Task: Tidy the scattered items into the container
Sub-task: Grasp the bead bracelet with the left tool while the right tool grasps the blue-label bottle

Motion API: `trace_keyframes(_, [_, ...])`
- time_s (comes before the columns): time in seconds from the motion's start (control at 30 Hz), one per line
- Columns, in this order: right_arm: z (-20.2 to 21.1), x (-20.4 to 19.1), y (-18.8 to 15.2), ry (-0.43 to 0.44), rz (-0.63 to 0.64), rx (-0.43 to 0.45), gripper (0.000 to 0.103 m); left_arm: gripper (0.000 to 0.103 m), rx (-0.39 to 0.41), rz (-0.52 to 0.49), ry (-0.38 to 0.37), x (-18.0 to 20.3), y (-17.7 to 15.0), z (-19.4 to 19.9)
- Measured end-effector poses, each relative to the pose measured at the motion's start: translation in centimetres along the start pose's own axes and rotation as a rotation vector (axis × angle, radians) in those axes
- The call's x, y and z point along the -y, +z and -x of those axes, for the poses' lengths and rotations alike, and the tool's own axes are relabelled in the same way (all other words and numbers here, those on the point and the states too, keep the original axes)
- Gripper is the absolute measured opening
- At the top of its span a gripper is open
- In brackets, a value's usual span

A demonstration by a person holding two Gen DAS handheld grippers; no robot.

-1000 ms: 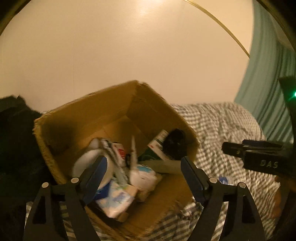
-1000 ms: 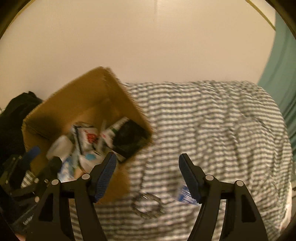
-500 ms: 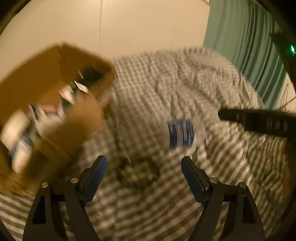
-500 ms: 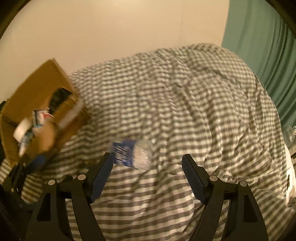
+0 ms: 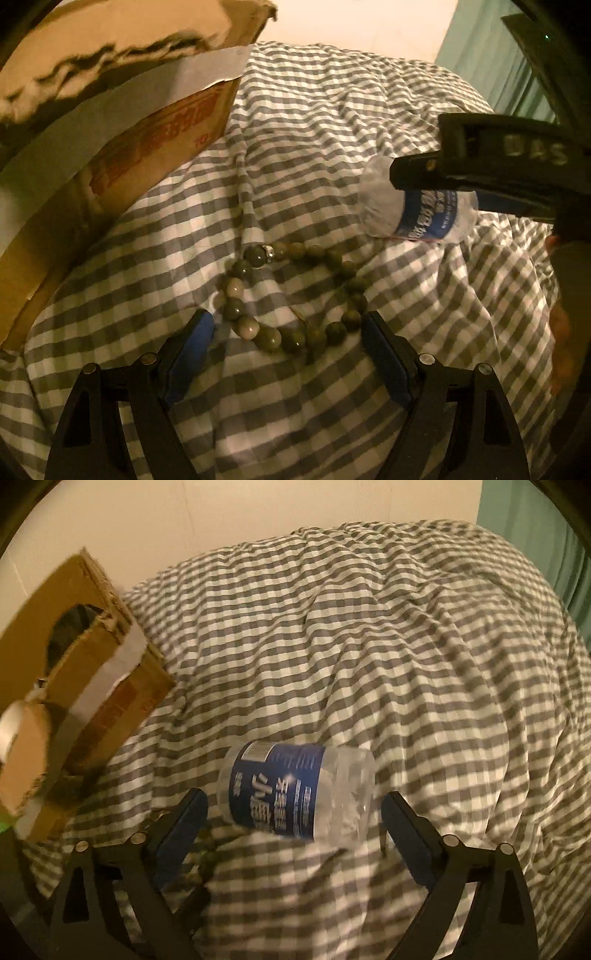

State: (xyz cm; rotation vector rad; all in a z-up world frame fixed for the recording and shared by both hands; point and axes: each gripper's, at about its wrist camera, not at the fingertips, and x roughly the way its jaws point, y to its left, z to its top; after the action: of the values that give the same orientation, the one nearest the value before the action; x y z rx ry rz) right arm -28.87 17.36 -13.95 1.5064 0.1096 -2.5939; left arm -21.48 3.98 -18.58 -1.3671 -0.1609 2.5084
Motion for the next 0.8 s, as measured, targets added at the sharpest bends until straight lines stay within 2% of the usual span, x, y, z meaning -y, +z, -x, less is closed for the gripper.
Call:
trace_keyframes(0.07, [-0.8, -0.3, 0.1, -0.002, -0.007, -0.010, 0.097, 0.080, 0.002, 0.006, -0.004, 0.0, 0.1, -0.3])
trace_keyframes(0.13, [-1.7, -0.6, 0.0, -0.011, -0.006, -0.031, 0.100, 0.063, 0.011, 0.002, 0.010, 0.0, 0.0, -0.3])
trace_keyframes(0.17, [-1.9, -0.7, -0.1, -0.020, -0.003, -0.030, 0.100, 0.048, 0.012, -0.002, 0.021, -0.1, 0.1, -0.3])
trace_keyframes(0.2, [-2.0, -0.6, -0.2, -0.018, -0.003, -0.027, 0.098, 0.040, 0.011, -0.005, 0.025, -0.2, 0.1, -0.4])
trace_keyframes(0.27, [-1.7, 0.3, -0.4, 0.001, -0.028, 0.000, 0.093, 0.029, 0.014, 0.011, 0.006, -0.7, 0.0, -0.3])
trace_keyframes(0.3, [-1.5, 1.0, -0.7, 0.026, -0.052, 0.001, 0.093, 0.014, 0.017, 0.021, -0.021, -1.0, 0.1, -0.1])
trace_keyframes(0.6, [1.3, 2.9, -2.3, 0.053, -0.117, -0.010, 0.092, 0.012, 0.057, -0.027, -0.040, -0.6, 0.2, 2.0])
trace_keyframes(0.8, [5.0, 3.2, -3.3, 0.055, -0.112, 0.004, 0.092, 0.011, 0.058, 0.008, -0.027, -0.7, 1.0, 5.5])
